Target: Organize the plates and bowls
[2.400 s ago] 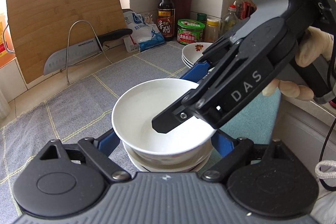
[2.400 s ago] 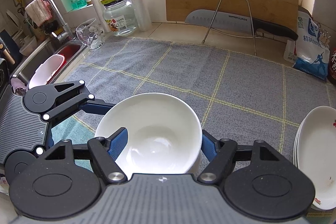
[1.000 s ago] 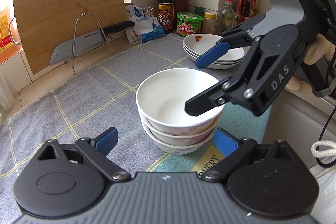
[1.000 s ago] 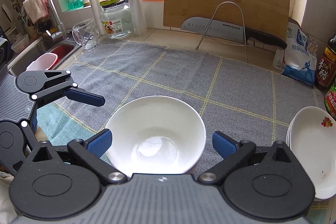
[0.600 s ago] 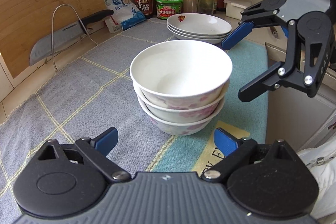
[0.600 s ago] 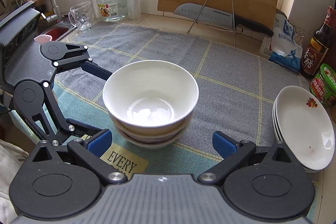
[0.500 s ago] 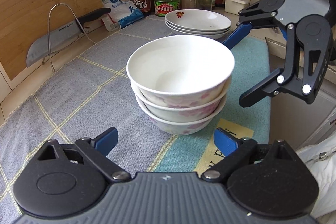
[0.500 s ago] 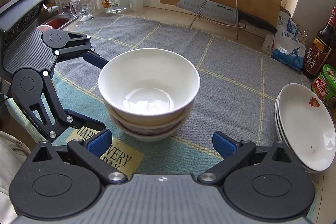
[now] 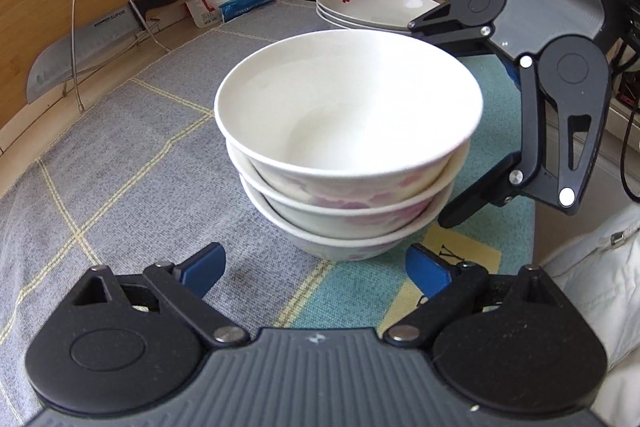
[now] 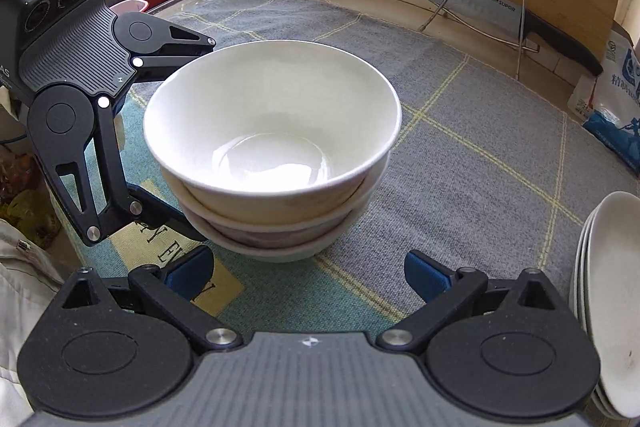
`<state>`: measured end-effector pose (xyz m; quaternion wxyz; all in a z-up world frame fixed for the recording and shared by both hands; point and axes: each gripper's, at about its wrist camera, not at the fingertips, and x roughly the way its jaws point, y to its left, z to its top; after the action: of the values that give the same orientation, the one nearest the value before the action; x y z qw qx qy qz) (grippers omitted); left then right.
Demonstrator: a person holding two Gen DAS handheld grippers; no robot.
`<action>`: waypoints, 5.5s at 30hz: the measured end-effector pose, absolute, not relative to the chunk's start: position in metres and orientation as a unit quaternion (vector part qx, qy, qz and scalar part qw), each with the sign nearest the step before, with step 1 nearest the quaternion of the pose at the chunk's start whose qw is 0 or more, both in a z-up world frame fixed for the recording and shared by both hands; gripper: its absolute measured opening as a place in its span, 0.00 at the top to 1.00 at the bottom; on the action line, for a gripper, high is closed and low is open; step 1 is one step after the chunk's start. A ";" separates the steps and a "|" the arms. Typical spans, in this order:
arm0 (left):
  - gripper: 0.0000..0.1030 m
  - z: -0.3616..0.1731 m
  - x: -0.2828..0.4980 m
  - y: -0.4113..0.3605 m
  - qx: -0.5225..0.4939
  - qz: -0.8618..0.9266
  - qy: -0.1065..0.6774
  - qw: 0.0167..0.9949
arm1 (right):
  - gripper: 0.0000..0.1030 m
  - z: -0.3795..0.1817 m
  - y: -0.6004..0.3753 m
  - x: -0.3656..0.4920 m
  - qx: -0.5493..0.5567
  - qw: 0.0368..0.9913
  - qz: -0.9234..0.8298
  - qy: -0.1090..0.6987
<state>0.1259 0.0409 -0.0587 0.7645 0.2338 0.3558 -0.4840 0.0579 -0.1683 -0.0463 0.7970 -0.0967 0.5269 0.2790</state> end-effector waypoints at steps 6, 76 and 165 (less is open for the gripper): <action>0.09 -0.054 0.128 0.038 0.242 -0.507 0.359 0.745 | 0.03 -0.048 -0.164 0.063 -0.125 0.777 0.330 0.521; 0.20 -0.008 0.144 -0.135 0.299 -0.584 0.275 0.703 | 0.16 0.007 -0.295 0.076 -0.199 0.766 0.365 0.491; 0.01 0.062 0.106 -0.115 0.108 -0.345 0.289 0.886 | 0.00 0.089 -0.294 -0.014 0.080 0.859 -0.264 0.431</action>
<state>0.1060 -0.1146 0.0624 0.8864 0.1077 0.2893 -0.3449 -0.0144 -0.2940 0.0889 0.8592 0.0803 0.4310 -0.2637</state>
